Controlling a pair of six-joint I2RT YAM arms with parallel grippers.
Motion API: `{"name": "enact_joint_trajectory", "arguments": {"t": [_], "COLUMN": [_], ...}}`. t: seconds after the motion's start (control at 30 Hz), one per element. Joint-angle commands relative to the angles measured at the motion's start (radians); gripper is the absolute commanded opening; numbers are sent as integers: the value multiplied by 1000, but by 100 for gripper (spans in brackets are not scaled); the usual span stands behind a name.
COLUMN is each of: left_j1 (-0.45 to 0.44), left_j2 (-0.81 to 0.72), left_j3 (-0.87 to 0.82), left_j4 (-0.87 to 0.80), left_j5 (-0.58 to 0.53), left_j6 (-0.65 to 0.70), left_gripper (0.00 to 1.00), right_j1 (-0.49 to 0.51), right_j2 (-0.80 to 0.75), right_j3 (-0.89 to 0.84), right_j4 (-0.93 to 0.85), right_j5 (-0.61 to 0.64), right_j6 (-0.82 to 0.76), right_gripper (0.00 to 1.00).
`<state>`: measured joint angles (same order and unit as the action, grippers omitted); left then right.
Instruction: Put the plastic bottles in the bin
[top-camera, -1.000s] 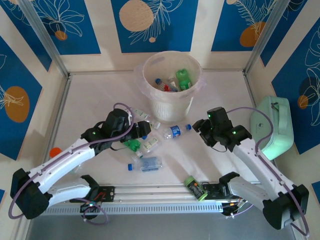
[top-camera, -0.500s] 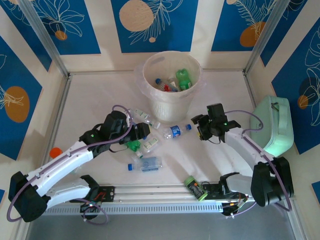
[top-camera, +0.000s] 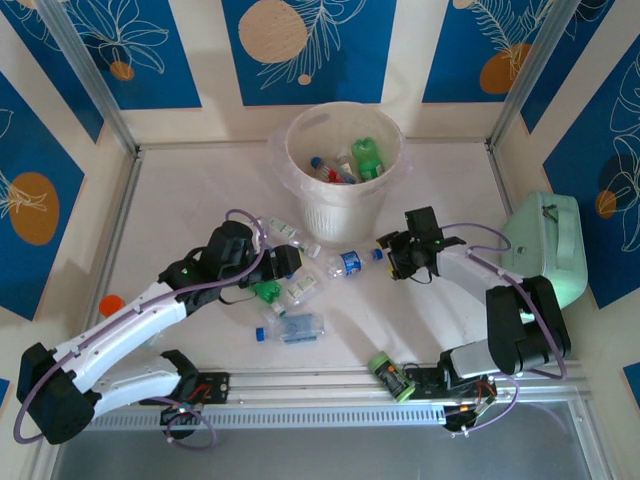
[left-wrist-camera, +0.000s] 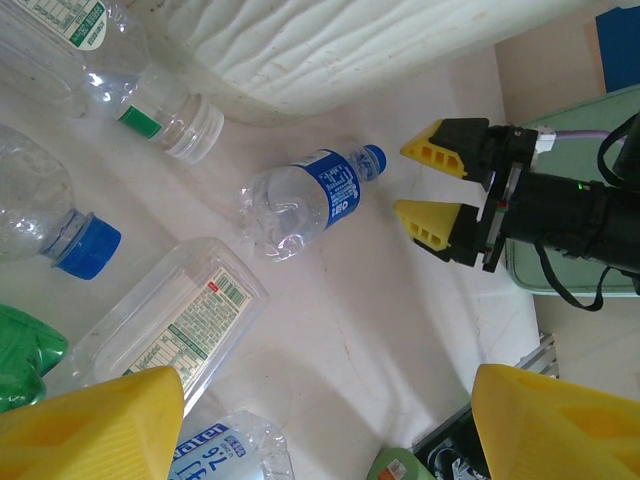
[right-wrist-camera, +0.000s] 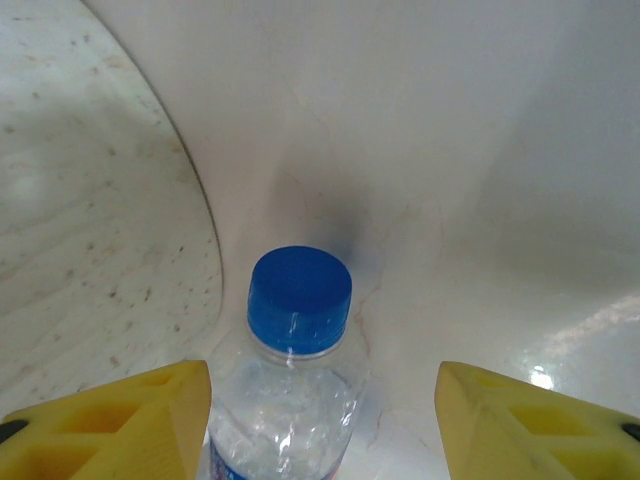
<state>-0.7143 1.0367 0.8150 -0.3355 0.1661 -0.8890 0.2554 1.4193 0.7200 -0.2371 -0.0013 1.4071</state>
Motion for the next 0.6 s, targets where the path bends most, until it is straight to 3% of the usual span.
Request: {"name": "enact_joint_trajectory", "arguments": {"t": [0.0,0.57], "left_j1": [9,8], "left_j2": [-14,-21], "left_j3": [-1,-10], "left_j4": [12,3], "left_j5": [23,29], "left_j6": [16,23], "left_gripper": [75,75], "right_j1": [7,21], "right_j2": [31,143], "right_j3": [38,55], "right_j4": [36,87], "right_j5": [-21,-19], "right_j6": [11,27], "right_gripper": [61,58]}}
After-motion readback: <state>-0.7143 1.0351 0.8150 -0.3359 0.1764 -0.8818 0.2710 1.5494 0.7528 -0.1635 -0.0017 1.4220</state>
